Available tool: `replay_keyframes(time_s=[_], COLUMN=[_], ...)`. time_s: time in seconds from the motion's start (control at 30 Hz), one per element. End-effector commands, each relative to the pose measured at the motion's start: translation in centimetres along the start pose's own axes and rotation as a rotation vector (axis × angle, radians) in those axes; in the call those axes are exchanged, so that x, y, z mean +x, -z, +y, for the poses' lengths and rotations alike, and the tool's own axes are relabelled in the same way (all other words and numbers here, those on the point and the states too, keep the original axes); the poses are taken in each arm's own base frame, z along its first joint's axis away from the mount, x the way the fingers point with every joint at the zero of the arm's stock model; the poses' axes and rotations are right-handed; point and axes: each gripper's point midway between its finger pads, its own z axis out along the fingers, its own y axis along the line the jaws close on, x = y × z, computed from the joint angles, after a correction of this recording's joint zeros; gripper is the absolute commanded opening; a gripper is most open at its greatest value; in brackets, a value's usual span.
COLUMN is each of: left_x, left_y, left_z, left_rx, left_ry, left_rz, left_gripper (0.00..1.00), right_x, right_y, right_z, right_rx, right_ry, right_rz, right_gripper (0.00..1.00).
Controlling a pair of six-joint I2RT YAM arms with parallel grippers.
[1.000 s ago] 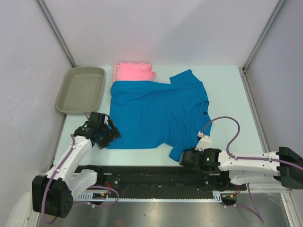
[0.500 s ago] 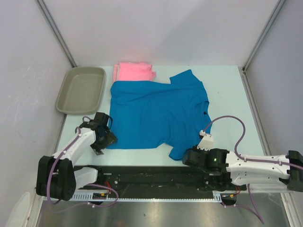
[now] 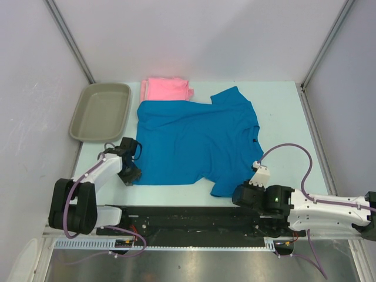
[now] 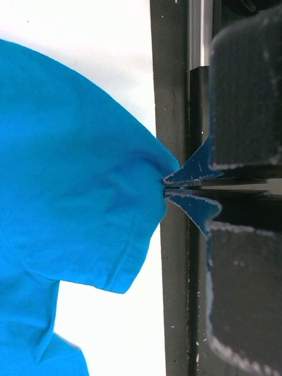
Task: Fold and stack the t-shirts
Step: Fold the tshirt
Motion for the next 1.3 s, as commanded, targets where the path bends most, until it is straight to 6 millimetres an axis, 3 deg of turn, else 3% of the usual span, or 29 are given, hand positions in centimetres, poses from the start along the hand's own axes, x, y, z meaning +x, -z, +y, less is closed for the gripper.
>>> replay_keyframes(time_s=[0.0,0.07,0.1,0.2,0.37,0.53,0.73,1.1,1.27], left_x=[-2.6,-2.9,-3.1,-3.5,-4.7,-5.1,-6.9,-9.3,-9.5], left_y=[-0.2,-0.2,-0.2,0.1,3.1,6.2,8.7,8.3,7.4], left_z=[-0.5,-0.8,-1.0,-1.4,-2.8,-5.1,-6.1,-7.5,-7.8], left_rx=[-0.018,-0.007,0.001,0.016,0.136,0.284,0.347,0.382,0.389], left_ry=[0.013,0.013,0.007,0.001,0.010,-0.053,-0.068,-0.038,-0.028], left_rz=[-0.097,-0.099,-0.102,-0.109,-0.159,-0.155,-0.224,-0.214,-0.198], left_gripper=[0.26,0.05,0.00,0.00,0.00,0.00,0.00,0.00,0.00], right_x=[-0.8,-0.8,-0.8,-1.2,-3.7,-7.1,-11.3,-18.7,-20.5], right_y=[0.0,0.1,0.1,0.5,1.8,2.8,3.6,3.0,1.8], right_z=[-0.6,-0.7,-0.8,-1.0,-0.8,-0.4,0.7,0.9,1.9], right_rx=[0.017,0.019,0.021,0.017,-0.015,0.001,0.027,0.030,-0.009], right_ry=[-0.004,-0.005,-0.005,-0.014,-0.050,-0.023,0.002,-0.028,-0.023], right_rz=[-0.044,-0.045,-0.042,-0.052,-0.117,-0.185,-0.258,-0.329,-0.292], right_gripper=[0.00,0.00,0.00,0.00,0.00,0.00,0.00,0.00,0.00])
